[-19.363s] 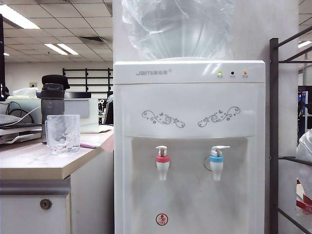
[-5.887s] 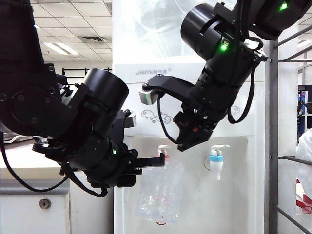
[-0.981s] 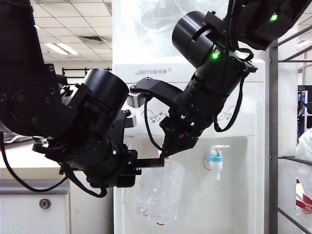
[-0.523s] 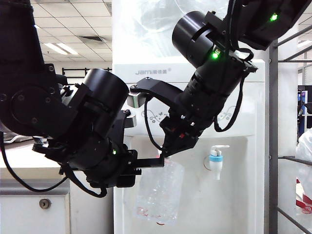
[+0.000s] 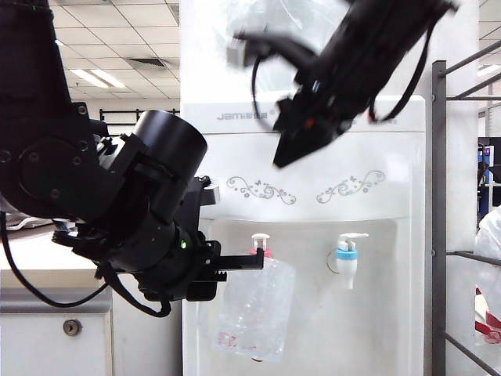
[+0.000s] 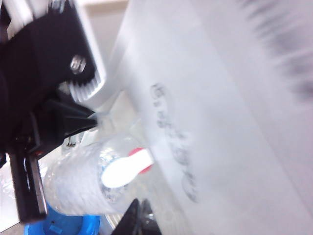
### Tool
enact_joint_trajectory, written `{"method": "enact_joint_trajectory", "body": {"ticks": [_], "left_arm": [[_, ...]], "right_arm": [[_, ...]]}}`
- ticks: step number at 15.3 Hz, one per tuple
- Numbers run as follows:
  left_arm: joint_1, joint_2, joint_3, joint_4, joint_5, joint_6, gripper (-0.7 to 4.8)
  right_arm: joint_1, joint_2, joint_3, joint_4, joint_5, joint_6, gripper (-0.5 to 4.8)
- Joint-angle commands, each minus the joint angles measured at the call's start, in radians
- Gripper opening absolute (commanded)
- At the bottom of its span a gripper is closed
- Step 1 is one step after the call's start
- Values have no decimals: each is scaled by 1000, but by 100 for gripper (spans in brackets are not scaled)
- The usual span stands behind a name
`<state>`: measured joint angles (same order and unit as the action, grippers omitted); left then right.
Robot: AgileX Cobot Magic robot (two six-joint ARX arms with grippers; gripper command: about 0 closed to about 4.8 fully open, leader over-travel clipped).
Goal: Pick up the plastic mug from the left desk, go to the hot water outlet of the water dispenser, press the vertical switch to get some water, then put the mug back on the desk.
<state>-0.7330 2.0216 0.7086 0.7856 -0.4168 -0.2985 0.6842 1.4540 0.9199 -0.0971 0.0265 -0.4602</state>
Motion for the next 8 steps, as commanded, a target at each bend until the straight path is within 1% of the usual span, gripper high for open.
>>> {"method": "enact_joint_trajectory", "body": {"ticks": [1, 5, 8], "left_arm": [[-2, -11, 5, 9, 17, 40, -6], [-2, -27, 5, -97, 151, 36, -6], [-3, -38, 4, -130, 257, 10, -6]], "right_arm": [[1, -67, 2, -82, -3, 14, -7], [-10, -128, 2, -159, 1, 15, -7], [-22, -162, 2, -164, 1, 15, -7]]}}
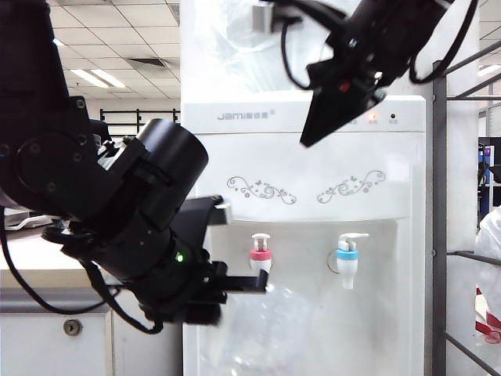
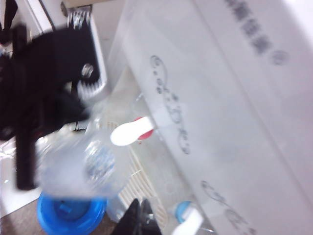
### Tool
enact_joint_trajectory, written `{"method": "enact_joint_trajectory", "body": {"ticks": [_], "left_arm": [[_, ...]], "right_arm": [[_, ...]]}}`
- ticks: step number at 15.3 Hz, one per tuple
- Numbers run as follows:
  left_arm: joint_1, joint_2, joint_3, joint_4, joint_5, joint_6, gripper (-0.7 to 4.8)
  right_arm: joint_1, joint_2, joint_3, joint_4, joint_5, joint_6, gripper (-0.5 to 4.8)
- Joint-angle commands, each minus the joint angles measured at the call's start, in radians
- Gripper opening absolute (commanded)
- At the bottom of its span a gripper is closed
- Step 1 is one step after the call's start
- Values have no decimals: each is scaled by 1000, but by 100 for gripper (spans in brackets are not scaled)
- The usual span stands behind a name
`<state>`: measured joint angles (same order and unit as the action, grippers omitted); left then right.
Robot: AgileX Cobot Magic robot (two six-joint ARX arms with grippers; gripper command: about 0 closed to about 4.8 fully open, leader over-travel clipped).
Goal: Pick up the plastic mug from the left desk, go to the hot water outlet of the water dispenser, press the vertical switch to get some water, then put the mug back on the desk.
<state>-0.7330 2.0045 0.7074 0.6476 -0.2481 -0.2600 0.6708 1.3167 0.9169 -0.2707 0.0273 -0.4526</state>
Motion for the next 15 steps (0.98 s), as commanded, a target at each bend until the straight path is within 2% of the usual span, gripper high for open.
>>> {"method": "enact_joint_trajectory", "body": {"ticks": [1, 4, 9, 13, 15], "left_arm": [[-3, -26, 5, 4, 121, -29, -6], [-8, -79, -7, -8, 190, -28, -6], [-34, -345, -56, -95, 181, -16, -6], [-72, -614, -68, -298, 156, -4, -6], [-95, -752, -68, -387, 130, 40, -6]], "right_arm": [[-11, -35, 5, 8, 3, 8, -7], [-32, -84, 5, -15, 23, 8, -7], [-104, -280, 5, -47, 1, 93, -7], [-143, -448, 5, -67, -5, 110, -7], [-153, -505, 5, -97, -3, 132, -6]]}}
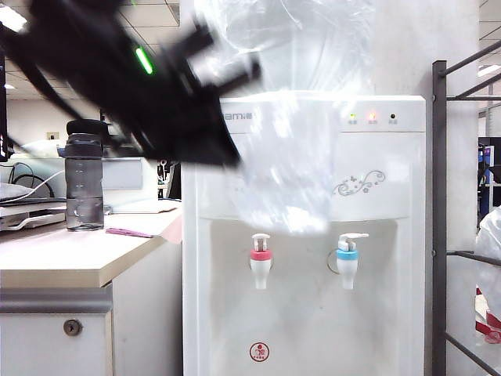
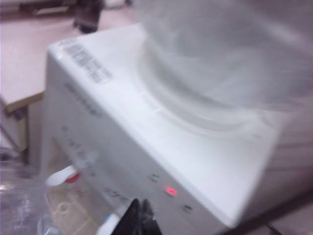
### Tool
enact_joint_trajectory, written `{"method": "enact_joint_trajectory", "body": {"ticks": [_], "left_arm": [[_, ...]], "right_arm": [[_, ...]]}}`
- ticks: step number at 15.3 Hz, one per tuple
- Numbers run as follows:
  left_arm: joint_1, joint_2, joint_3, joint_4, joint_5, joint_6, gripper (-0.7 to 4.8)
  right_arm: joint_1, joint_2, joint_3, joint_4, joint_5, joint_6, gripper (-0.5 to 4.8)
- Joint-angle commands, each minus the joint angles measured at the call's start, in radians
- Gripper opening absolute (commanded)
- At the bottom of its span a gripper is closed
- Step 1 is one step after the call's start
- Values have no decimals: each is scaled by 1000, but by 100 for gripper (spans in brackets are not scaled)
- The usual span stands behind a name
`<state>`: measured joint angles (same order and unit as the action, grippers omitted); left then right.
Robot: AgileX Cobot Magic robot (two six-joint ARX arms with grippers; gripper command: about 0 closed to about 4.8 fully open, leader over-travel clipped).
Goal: Pick up the plastic mug from the left desk, go to the hot water outlet of the water dispenser, press the vertical switch to get some water, then put the mug back on the desk.
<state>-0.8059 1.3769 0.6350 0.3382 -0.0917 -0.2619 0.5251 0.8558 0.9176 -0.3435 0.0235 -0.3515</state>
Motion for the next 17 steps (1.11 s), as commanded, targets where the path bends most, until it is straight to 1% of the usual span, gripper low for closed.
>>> {"method": "enact_joint_trajectory", "body": {"ticks": [1, 3, 4, 5, 6, 7, 9, 10, 11, 12, 13, 14, 15, 16, 17], "left_arm": [[-29, -200, 5, -113, -51, 59, -6], [-28, -328, 5, -134, -100, 104, -7], [-24, -389, 5, -137, -146, 154, -6], [-7, -447, 5, -139, -201, 213, -7], [16, -487, 5, -142, -235, 261, -6], [53, -520, 5, -145, -256, 294, -7], [160, -557, 5, -146, -247, 315, -7], [380, -557, 5, -143, -76, 317, -7], [500, -541, 5, -130, 31, 314, -6], [795, -437, 5, -57, 268, 268, -6], [827, -413, 5, -47, 287, 260, -7], [858, -320, 5, 18, 297, 250, -7], [858, -290, 6, 45, 294, 255, -7], [858, -183, 6, 152, 298, 277, -6], [858, -137, 6, 202, 298, 272, -7]], "right_arm": [[-17, -67, 4, -33, 0, 37, -6], [-32, -98, 4, -34, -1, 38, -6], [-36, -109, 4, -34, -2, 40, -6], [-35, -114, 4, -33, -3, 48, -6], [-36, -114, 4, -28, -3, 74, -6], [-36, -113, 4, -21, -4, 94, -6], [-36, -111, 4, -3, -32, 98, -6], [-35, -102, 4, 41, -113, 156, -6], [-35, -96, 4, 61, -127, 180, -6], [-19, -7, 6, 149, -359, 205, -7], [-9, 21, 7, 162, -379, 226, -7], [34, 100, 18, 187, -387, 280, -7], [48, 122, 24, 196, -392, 282, -7], [92, 190, 47, 240, -407, 282, -7], [113, 220, 61, 258, -408, 281, -7]]}}
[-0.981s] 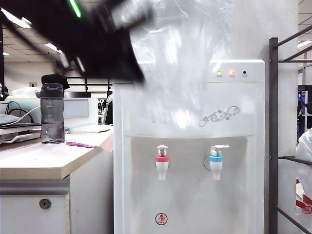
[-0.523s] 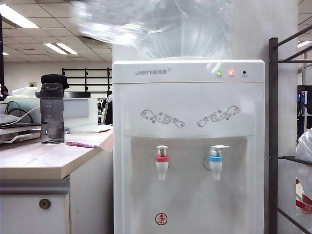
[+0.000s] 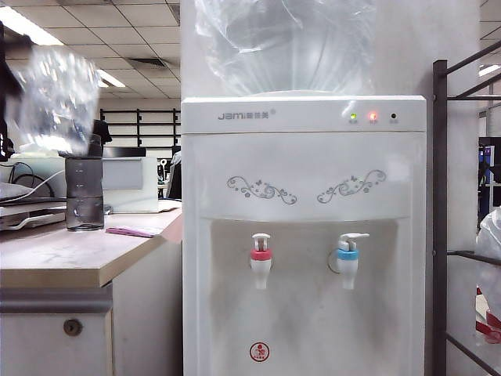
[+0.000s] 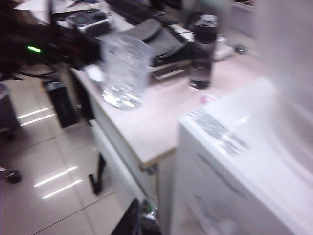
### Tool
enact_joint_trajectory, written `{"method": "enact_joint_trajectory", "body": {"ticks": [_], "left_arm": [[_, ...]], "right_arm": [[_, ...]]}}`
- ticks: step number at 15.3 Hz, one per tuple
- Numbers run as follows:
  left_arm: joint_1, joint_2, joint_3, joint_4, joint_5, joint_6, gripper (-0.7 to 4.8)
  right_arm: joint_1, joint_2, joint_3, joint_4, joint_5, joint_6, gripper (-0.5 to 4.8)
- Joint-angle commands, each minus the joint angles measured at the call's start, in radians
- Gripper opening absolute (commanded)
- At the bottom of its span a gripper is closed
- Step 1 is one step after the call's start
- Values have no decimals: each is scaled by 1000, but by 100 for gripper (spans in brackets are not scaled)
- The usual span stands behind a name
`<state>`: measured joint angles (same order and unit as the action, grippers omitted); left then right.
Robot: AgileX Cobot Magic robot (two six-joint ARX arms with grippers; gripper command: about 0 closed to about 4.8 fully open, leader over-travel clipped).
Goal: Pick up the plastic mug from the left desk, go to the hot water outlet of the water dispenser, press the vertical switch to get some water, then put the mug back on the desk.
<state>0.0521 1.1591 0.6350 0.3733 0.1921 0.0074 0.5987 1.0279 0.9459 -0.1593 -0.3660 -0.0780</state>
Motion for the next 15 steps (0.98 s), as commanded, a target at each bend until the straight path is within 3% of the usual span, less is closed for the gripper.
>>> {"method": "enact_joint_trajectory", "body": {"ticks": [1, 2, 5, 8, 13, 15], "left_arm": [[-1, 254, 13, 359, -10, -52, -6], [0, 353, 19, 444, -74, -50, -6], [11, 463, 50, 457, -128, -44, -7], [39, 641, 111, 595, -128, -48, -6], [61, 866, 179, 660, -124, -57, -4], [61, 900, 180, 660, -128, -71, 107]], "right_arm": [[109, 175, 134, 77, -19, 7, -7], [121, 231, 187, 74, -19, 11, -7], [142, 278, 219, 74, -21, 26, -7], [143, 296, 219, 18, -18, 21, -7], [142, 320, 217, -9, -18, 18, -7], [142, 321, 217, -19, -18, 13, -7]]}}
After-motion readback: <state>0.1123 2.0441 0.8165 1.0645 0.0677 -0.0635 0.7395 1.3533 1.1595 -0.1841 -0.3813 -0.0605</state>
